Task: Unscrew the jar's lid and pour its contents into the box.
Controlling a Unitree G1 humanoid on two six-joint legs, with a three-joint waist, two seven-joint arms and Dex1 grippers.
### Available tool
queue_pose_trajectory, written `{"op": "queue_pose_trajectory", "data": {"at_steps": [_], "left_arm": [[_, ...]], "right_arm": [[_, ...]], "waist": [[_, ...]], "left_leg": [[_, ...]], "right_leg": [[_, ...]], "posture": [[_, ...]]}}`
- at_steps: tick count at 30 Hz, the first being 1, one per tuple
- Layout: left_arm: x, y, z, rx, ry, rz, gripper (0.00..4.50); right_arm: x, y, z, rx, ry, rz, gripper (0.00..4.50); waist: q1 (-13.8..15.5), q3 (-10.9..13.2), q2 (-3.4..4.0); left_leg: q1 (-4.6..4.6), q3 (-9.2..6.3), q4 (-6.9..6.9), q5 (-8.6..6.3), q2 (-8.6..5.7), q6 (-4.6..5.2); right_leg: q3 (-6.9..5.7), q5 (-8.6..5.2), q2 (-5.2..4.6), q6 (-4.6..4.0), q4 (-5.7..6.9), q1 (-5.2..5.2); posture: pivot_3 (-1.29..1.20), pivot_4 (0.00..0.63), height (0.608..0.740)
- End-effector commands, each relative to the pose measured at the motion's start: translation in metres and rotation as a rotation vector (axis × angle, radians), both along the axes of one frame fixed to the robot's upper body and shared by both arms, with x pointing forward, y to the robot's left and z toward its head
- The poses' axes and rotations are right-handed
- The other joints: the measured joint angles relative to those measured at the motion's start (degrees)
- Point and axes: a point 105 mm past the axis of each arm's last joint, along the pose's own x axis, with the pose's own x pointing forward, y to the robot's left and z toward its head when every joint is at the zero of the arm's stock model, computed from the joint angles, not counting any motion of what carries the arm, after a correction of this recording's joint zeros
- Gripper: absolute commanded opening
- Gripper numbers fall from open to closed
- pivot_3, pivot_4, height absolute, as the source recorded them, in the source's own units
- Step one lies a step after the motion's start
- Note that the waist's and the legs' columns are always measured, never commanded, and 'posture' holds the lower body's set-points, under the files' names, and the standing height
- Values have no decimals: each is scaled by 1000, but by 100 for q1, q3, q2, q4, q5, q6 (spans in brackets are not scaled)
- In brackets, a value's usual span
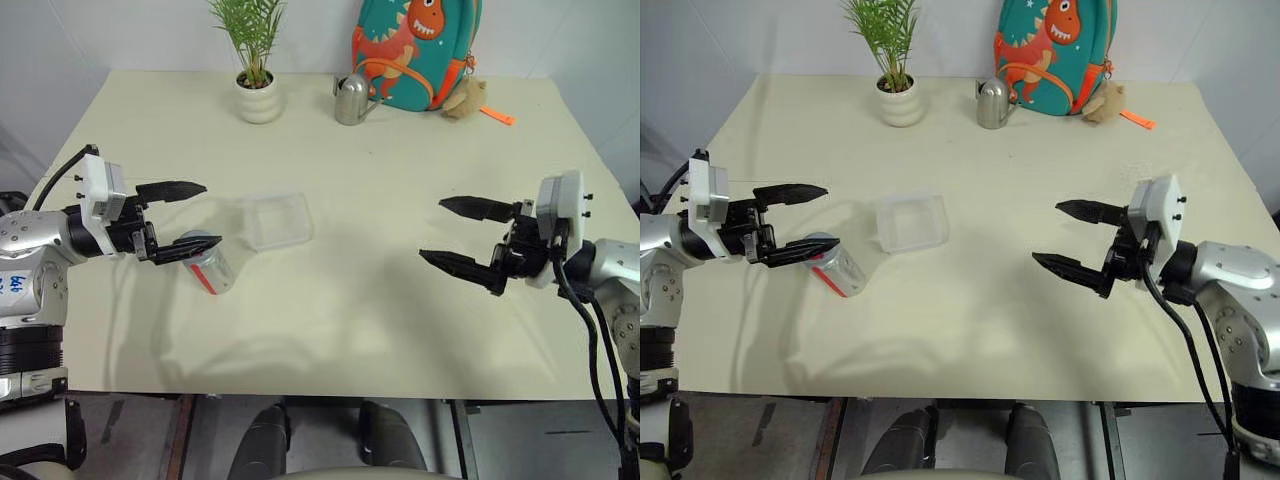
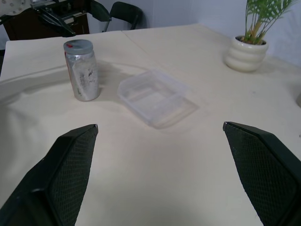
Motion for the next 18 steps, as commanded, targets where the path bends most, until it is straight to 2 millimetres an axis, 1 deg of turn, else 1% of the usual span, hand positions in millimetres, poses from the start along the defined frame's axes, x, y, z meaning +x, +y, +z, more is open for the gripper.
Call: {"op": "queue_pose_trajectory", "data": {"at_steps": [1, 4, 8, 12, 15, 18], "left_arm": [[-8, 7, 13, -2, -83, 43, 4470], [-14, 12, 13, -24, -106, 91, 4470], [-36, 22, 9, -69, -117, 189, 4470], [-64, 25, 5, -115, -99, 253, 4470], [-86, 23, -9, -135, -67, 328, 4470], [-97, 21, -32, -161, -59, 464, 4470]], "right_arm": [[2, 0, 4, -2, -27, 15, 4500], [6, 1, 4, 12, -23, 14, 4500], [18, 11, 7, 29, -42, 47, 4500], [25, 21, 8, 44, -48, 92, 4500], [28, 32, 11, 55, -59, 143, 4500], [31, 42, 9, 59, -60, 190, 4500]], "waist": [[0, 0, 0], [-12, 0, 0], [-71, 0, 1], [-92, 0, 1], [-83, 0, 1], [-68, 0, 1]], "left_leg": [[0, 0, 0, 0, 0, 0], [-1, 1, -1, -1, 0, -1], [3, 17, -1, -2, 5, -4], [4, 21, 0, -5, 15, -5], [5, 28, 0, -7, 15, -3], [15, 40, 1, -10, 17, -1]], "right_leg": [[0, 0, 0, 0, 0, 0], [2, 0, 0, 0, -4, 0], [23, 3, 5, -1, -3, -6], [28, 6, 15, -3, -5, -8], [36, 8, 16, -5, -5, -9], [48, 11, 17, -8, -21, -9]], "posture": [[0, 150, 740], [0, 150, 740], [0, 150, 740], [0, 150, 740], [0, 150, 740], [0, 150, 740]]}}
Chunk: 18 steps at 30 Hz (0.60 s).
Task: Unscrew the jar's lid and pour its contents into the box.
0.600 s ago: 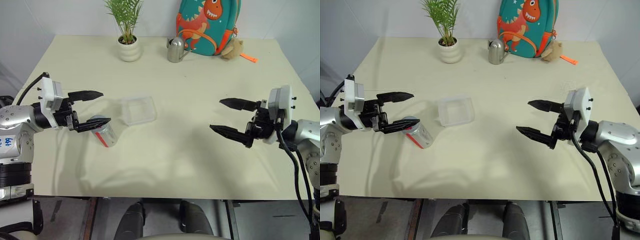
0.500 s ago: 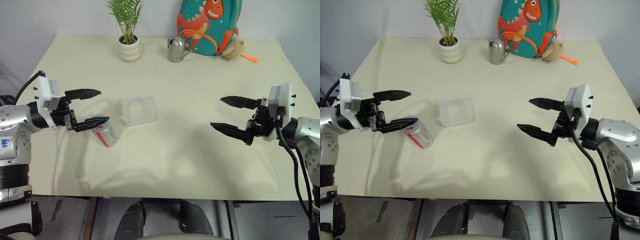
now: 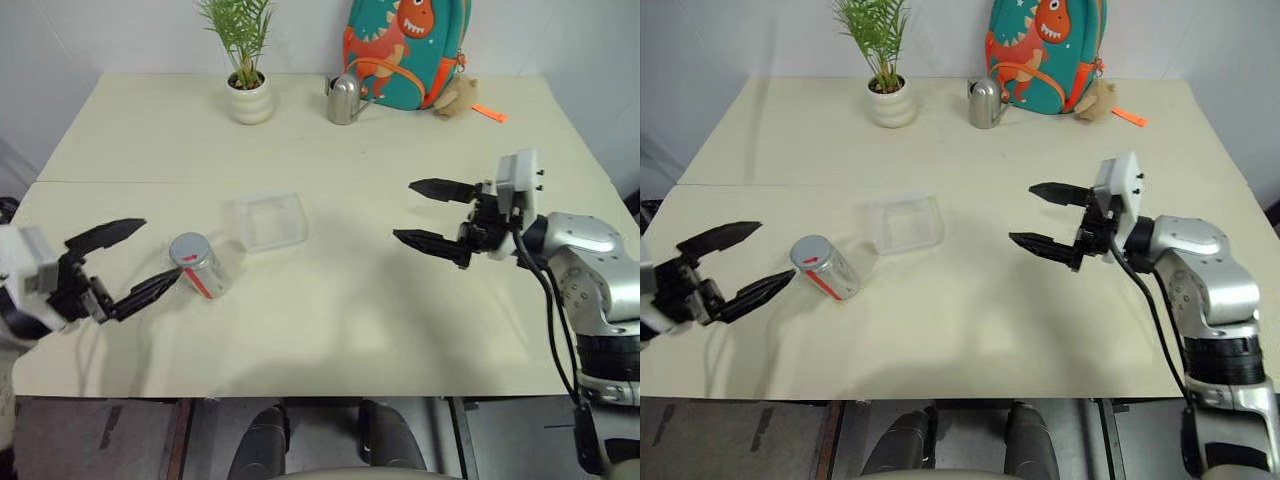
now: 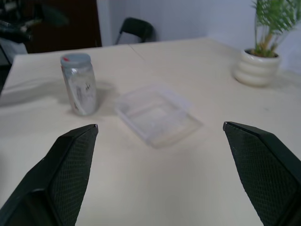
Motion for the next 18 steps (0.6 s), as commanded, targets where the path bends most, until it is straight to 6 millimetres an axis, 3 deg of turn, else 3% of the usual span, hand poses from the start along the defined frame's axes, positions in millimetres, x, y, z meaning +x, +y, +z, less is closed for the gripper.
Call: {"op": "queue_pose_trajectory", "data": {"at_steps": [1, 5, 9, 12, 18], "left_arm": [[-12, -3, -9, -27, -57, 171, 4470], [-19, -3, -45, -56, -14, 339, 4470], [-17, -16, -72, -48, 5, 374, 4470], [-10, -23, -80, -34, -20, 407, 4470], [6, -21, -84, 11, -137, 565, 4470]], "right_arm": [[-2, 13, 6, -5, -52, 75, 4500], [-7, 29, 8, -17, -58, 174, 4500], [-11, 41, 15, -22, -76, 235, 4500], [-13, 46, 20, -13, -80, 262, 4500], [-22, 54, 21, -8, -67, 294, 4500]], "waist": [[24, 0, -1], [98, -1, -1], [150, -4, -5], [163, -5, -5], [192, -5, -5]], "left_leg": [[2, 2, 1, -1, 1, 0], [15, 17, 5, -5, 14, 0], [16, 23, 13, -4, 26, 0], [14, 43, 21, -6, 64, -3], [18, 51, 27, -7, 82, -4]], "right_leg": [[1, 0, 1, -1, -3, 0], [10, 10, 15, -18, -4, 3], [9, 21, 26, -33, -14, 5], [12, 37, 65, -76, -49, 8], [18, 46, 82, -73, -37, 0]], "posture": [[0, 150, 740], [0, 150, 740], [0, 150, 740], [0, 150, 740], [0, 150, 740]]}}
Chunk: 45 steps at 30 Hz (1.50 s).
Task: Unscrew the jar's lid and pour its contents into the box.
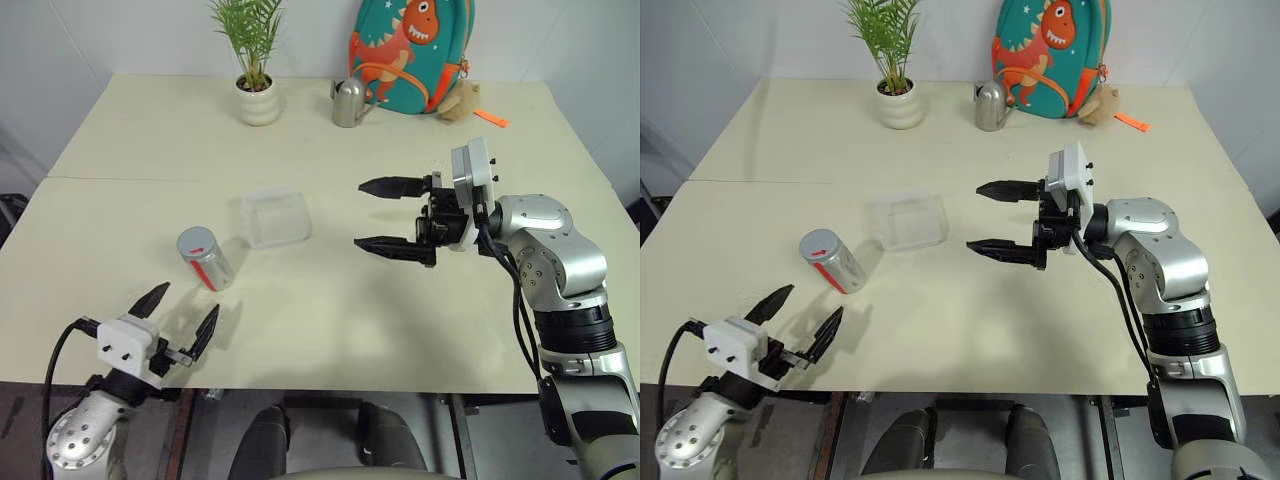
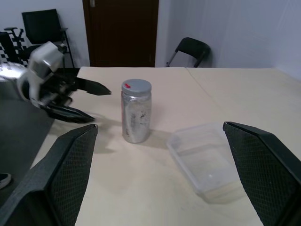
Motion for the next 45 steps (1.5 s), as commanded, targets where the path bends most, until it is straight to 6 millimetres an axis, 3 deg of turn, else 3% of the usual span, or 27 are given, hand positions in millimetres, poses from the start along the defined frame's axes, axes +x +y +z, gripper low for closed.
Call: {"op": "queue_pose_trajectory", "data": {"at_steps": [1, 11, 25, 28, 34, 36, 42, 45], "left_arm": [[5, 3, 5, 41, -84, 90, 4470], [39, -9, 1, -54, -153, 139, 4470], [68, -24, 2, -131, -197, 142, 4470], [70, -25, 3, -131, -209, 146, 3867], [78, -30, -2, -181, -178, 122, 2050], [79, -32, -2, -186, -174, 104, 1933], [82, -35, 37, -173, -240, -57, 1933], [79, -44, 76, -129, -210, -345, 1933]], "right_arm": [[-11, 7, 13, 21, -41, 41, 4500], [-21, 16, 19, 23, -28, 76, 4500], [-25, 20, 21, 24, -13, 77, 4500], [-24, 20, 20, 27, -10, 69, 4500], [-23, 18, 17, 41, 2, 46, 4500], [-22, 18, 17, 55, 5, 33, 4500], [-10, 23, 25, 115, -17, -56, 4500], [-2, 39, 31, 108, -2, -129, 4500]], "waist": [[4, -1, 1], [47, -2, 0], [44, -2, 0], [44, -2, 0], [44, -2, 0], [43, -2, 0], [30, -2, 0], [14, -1, 1]], "left_leg": [[0, 2, 0, 0, 1, 0], [1, 12, 4, -2, 1, -2], [1, 20, 6, -8, 2, -4], [0, 21, 6, -9, 2, -5], [0, 22, 7, -11, 2, -5], [1, 23, 8, -13, 2, -5], [1, 23, 9, -13, 2, -5], [-6, 23, 9, -13, 6, -6]], "right_leg": [[1, 2, 1, 3, 0, -1], [6, 5, 0, 8, 1, -4], [11, 7, 1, 12, 3, -7], [12, 8, 1, 13, 2, -7], [13, 8, 1, 15, 2, -7], [14, 9, 1, 15, 2, -7], [14, 9, 2, 15, 5, -8], [15, 8, 5, 11, 14, -22]], "posture": [[0, 150, 740], [0, 150, 740], [0, 150, 740], [0, 150, 740], [0, 150, 740], [0, 150, 740], [0, 150, 740], [0, 150, 740]]}}
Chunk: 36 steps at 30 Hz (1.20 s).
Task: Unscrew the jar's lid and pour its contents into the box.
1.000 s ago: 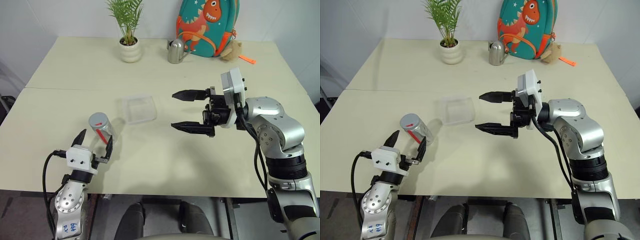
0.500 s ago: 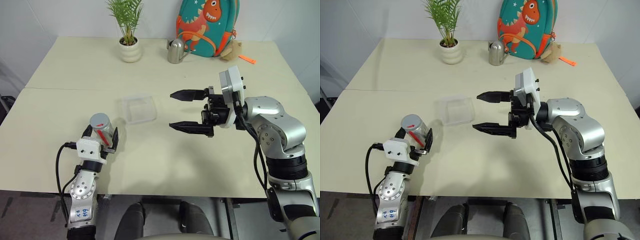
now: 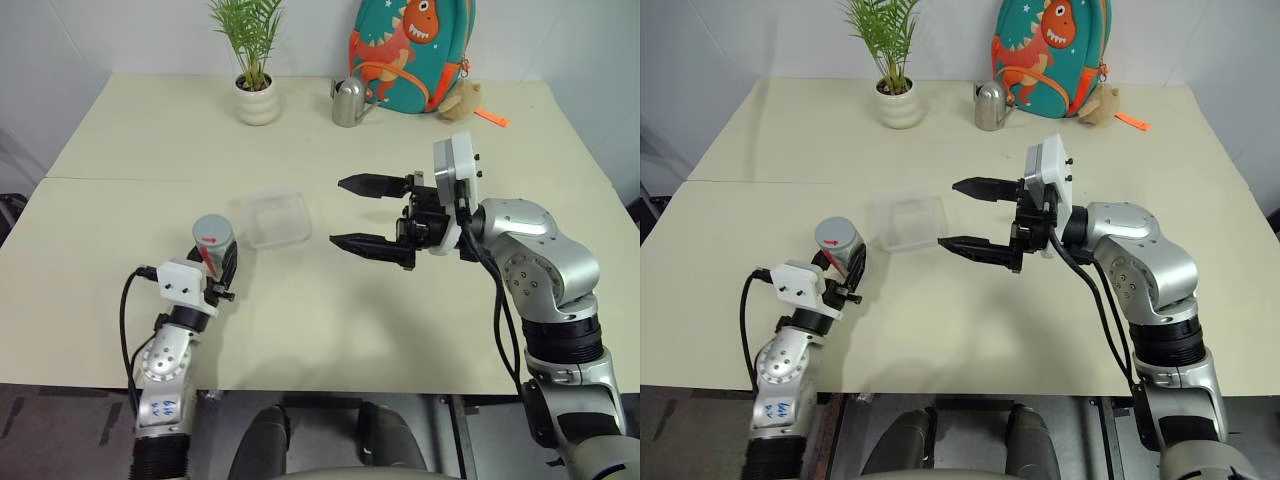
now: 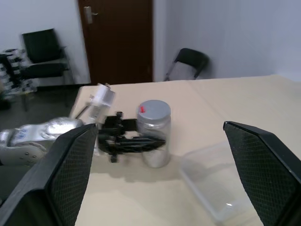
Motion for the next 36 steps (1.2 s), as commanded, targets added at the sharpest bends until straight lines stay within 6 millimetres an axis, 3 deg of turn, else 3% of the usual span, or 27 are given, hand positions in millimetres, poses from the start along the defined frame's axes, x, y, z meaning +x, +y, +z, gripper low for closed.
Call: {"op": "queue_pose_trajectory", "data": {"at_steps": [1, 4, 9, 17, 23, 29, 32, 36], "left_arm": [[-10, -17, 57, 31, -46, -324, 1933], [-13, -33, 67, 83, 28, -521, 1933], [-12, -60, 73, 97, 87, -702, 1933], [-5, -83, 77, 73, 89, -788, 1933], [-7, -87, 75, 62, 88, -794, 1933], [-6, -85, 74, 62, 89, -785, 1933], [-8, -86, 78, 70, 77, -813, 1933], [-14, -89, 85, 106, 71, -943, 1933]], "right_arm": [[2, 19, 21, 14, -35, -62, 4500], [-3, 37, 28, 44, -23, -49, 4500], [0, 60, 25, 24, -12, -82, 4500], [8, 69, 29, 22, -23, -111, 4500], [10, 68, 30, 31, -17, -115, 4500], [6, 67, 31, 42, -7, -90, 2585], [3, 65, 30, 42, -7, -66, 2569], [-22, 59, 34, 10, -27, 169, 2569]], "waist": [[-15, 0, 2], [-56, -2, 5], [-120, -1, 4], [-167, -1, 4], [-160, -1, 4], [-153, -1, 4], [-149, -1, 4], [-134, -1, 4]], "left_leg": [[-6, 0, 1, 2, 2, -3], [-21, 0, -1, 5, 2, -8], [-43, 1, -4, 3, -2, -4], [-49, 7, -6, 6, 0, -3], [-49, 8, -7, 6, 0, -2], [-49, 8, -7, 6, 0, -2], [-49, 8, -7, 6, 0, -2], [-50, 8, -6, 7, 0, -1]], "right_leg": [[1, -1, 1, -4, 11, -11], [7, 0, 1, -7, 22, -34], [11, 4, 1, 4, 30, -46], [21, 4, 8, 5, 37, -63], [27, 4, 8, 5, 40, -65], [28, 4, 8, 5, 39, -65], [28, 4, 8, 5, 40, -65], [28, 4, 9, 5, 39, -65]], "posture": [[0, 150, 740], [0, 150, 740], [0, 150, 740], [0, 150, 740], [0, 150, 740], [0, 150, 740], [0, 150, 740], [0, 150, 740]]}}
